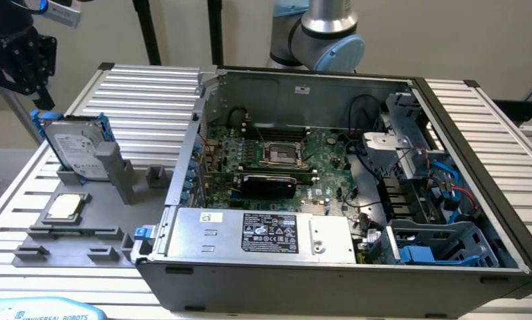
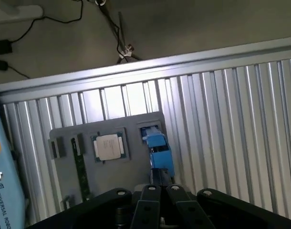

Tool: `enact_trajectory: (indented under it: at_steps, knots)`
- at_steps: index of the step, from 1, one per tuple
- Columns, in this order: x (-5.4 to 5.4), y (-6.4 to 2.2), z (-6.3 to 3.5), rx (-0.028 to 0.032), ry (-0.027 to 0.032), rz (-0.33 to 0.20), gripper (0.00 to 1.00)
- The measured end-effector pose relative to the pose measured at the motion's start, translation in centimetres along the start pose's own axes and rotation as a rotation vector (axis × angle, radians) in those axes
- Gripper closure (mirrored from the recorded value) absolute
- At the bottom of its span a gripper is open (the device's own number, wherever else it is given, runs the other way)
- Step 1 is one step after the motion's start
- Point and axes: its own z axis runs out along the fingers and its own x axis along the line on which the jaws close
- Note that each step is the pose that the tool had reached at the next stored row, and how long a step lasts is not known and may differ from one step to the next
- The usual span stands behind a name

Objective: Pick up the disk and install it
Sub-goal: 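Pick up the disk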

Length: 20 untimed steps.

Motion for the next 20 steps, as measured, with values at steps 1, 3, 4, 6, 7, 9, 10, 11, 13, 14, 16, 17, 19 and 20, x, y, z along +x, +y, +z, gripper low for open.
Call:
enact_trajectory:
  at_steps: [1,3,4,6,7,9,10,11,13,14,16,17,19,20]
  knots:
    - [0.00,-0.01,0.04,0.0017,-0.0009,-0.015,0.89]
    - [0.00,0.00,0.08,0.0032,-0.0020,-0.047,0.89]
    - [-0.01,0.01,0.09,0.0032,-0.0028,-0.065,0.89]
    - [0.00,0.01,0.12,0.0034,-0.0044,-0.096,0.89]
    - [0.00,0.01,0.13,0.0033,-0.0058,-0.110,0.89]
    - [0.00,0.05,0.15,0.0031,-0.0104,-0.134,0.89]
    - [0.01,0.11,0.16,0.0029,-0.0138,-0.142,0.89]
    - [0.03,0.21,0.16,0.0024,-0.0168,-0.147,0.89]
    - [0.07,0.45,0.19,0.0021,-0.0215,-0.157,0.89]
    - [0.09,0.58,0.21,0.0021,-0.0225,-0.160,0.89]
    - [0.11,0.73,0.23,0.0021,-0.0230,-0.161,0.89]
    - [0.11,0.73,0.24,0.0022,-0.0232,-0.161,0.89]
    - [0.11,0.73,0.24,0.0025,-0.0235,-0.161,0.82]
    - [0.11,0.73,0.26,0.0028,-0.0236,-0.161,0.76]
